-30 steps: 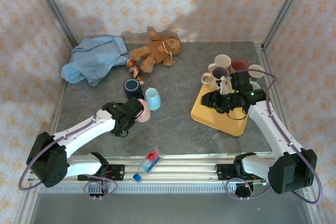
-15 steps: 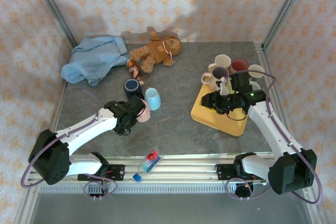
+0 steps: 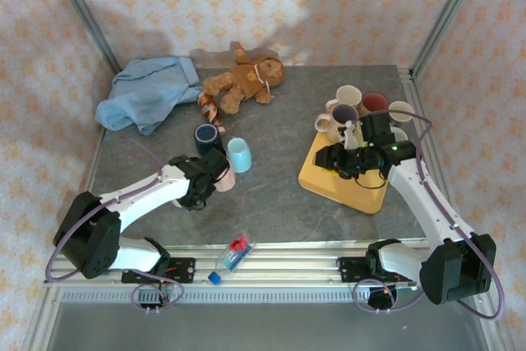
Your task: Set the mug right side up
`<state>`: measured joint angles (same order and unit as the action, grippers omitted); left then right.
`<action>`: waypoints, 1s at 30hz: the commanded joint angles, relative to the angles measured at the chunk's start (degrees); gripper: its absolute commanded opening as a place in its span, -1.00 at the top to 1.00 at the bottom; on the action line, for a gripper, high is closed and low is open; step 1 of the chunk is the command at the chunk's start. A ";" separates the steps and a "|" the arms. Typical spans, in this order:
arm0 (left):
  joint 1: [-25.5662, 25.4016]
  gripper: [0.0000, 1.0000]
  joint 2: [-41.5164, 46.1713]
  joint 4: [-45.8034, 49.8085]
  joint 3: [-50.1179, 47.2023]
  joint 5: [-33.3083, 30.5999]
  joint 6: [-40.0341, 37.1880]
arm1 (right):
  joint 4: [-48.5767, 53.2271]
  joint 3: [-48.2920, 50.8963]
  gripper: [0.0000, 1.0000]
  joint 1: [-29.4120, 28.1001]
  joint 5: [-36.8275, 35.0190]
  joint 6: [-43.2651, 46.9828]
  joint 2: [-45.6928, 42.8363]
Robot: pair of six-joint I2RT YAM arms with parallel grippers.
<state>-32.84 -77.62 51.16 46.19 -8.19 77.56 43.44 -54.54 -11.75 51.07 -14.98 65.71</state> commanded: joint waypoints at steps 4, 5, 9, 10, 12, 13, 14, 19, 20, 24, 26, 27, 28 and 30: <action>0.98 0.47 -0.59 -0.96 -0.25 -2.80 -2.54 | -0.46 -0.20 0.05 -0.20 0.26 0.66 -0.24; 1.26 0.47 -0.81 -0.99 -0.15 -2.63 -3.03 | -0.47 -0.23 0.05 -0.18 0.26 0.68 -0.12; 1.86 0.52 -1.46 -0.56 0.19 -2.68 -4.56 | -0.32 -0.65 0.05 -0.14 0.26 0.78 0.37; 1.82 0.53 -1.51 -0.53 0.17 -2.84 -4.69 | -0.29 -0.70 0.05 -0.15 0.18 0.79 0.33; 2.12 0.55 -1.52 -0.90 -0.13 -2.96 -5.12 | -0.32 -0.74 0.05 -0.15 0.01 0.60 0.41; 2.21 0.54 -1.56 -1.24 -0.39 -2.88 -5.31 | -0.36 -0.74 0.05 -0.20 0.00 0.62 0.44; 2.39 0.52 -1.54 -1.64 -0.84 -2.71 -5.42 | -0.27 -0.76 0.05 -0.20 0.00 0.55 0.44; 2.69 0.56 -1.35 -2.38 -1.72 -2.43 -6.17 | 0.48 -1.09 0.05 -0.20 -0.61 0.41 0.17; 2.77 0.59 -1.21 -2.25 -1.87 -2.53 -6.34 | 0.50 -1.05 0.05 -0.16 -0.73 0.27 0.05; 3.04 0.75 -0.05 -1.55 -1.98 -3.11 -6.90 | 0.16 -0.83 0.05 -0.14 -1.06 -0.43 -0.25; 3.37 0.87 0.77 -1.06 -2.23 -3.67 -6.79 | -0.06 -0.83 0.05 -0.20 -1.06 -0.71 -0.30; 3.66 0.88 1.03 -1.34 -2.45 -3.53 -7.01 | -0.14 -0.83 0.06 -0.19 -1.14 -0.88 -0.32; 4.12 0.90 1.37 -1.66 -2.73 -3.12 -7.41 | -0.16 -0.91 0.05 -0.19 -1.14 -0.94 -0.30; 4.63 0.95 2.04 -1.52 -2.84 -2.93 -8.00 | -0.12 -1.09 0.06 -0.18 -1.14 -1.16 -0.32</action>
<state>-29.17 -77.17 48.62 44.25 -9.39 70.72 43.46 -54.54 -11.75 50.83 -15.44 66.15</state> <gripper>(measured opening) 0.155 0.472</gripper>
